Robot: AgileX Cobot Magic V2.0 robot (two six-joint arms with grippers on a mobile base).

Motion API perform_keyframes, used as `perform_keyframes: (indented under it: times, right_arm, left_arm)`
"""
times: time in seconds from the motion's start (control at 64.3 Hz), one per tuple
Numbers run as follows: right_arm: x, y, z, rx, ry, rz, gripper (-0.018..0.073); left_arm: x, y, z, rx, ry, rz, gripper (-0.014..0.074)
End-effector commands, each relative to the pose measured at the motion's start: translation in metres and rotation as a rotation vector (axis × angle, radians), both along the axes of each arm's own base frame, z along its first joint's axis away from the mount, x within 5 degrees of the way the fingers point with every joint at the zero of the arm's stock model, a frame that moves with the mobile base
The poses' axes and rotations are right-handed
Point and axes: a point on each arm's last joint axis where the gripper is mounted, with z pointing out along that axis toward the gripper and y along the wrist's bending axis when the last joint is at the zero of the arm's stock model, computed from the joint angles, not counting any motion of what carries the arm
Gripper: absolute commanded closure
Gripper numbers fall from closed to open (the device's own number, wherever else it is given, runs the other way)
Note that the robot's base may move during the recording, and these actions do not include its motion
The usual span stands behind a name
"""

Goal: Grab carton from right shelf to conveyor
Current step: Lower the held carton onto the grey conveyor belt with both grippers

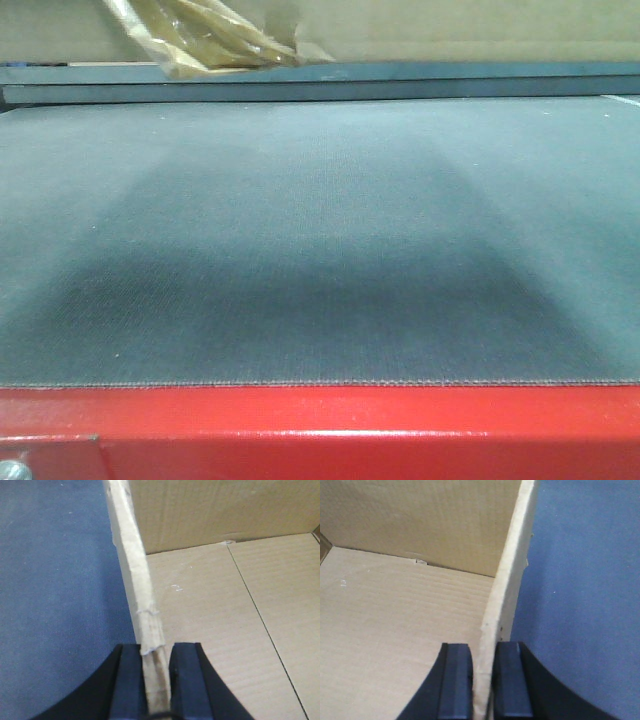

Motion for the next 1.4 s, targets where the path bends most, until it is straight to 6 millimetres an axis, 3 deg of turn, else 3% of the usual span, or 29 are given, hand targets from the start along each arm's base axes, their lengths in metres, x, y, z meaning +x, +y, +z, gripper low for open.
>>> perform_keyframes:
  times: [0.0,1.011,1.214,1.385]
  right_arm:
    - [0.000,-0.001,0.007,0.022,-0.067,-0.005,0.0627]
    - [0.001,0.000,0.008,0.026,-0.072,-0.005,0.0627]
    - [0.014,0.005,0.001,0.026,-0.064,-0.005,0.0627]
    - [0.048,0.019,-0.027,-0.008,0.019,-0.006,0.0627]
  left_arm:
    - [-0.007,-0.003,0.006,-0.047,-0.028,-0.043,0.0605]
    - [-0.006,-0.003,0.006,-0.043,-0.028,-0.041,0.0605]
    - [0.014,-0.002,-0.020,0.022,-0.034,-0.003,0.0605]
    - [0.046,0.013,-0.056,-0.003,-0.065,0.056,0.0605]
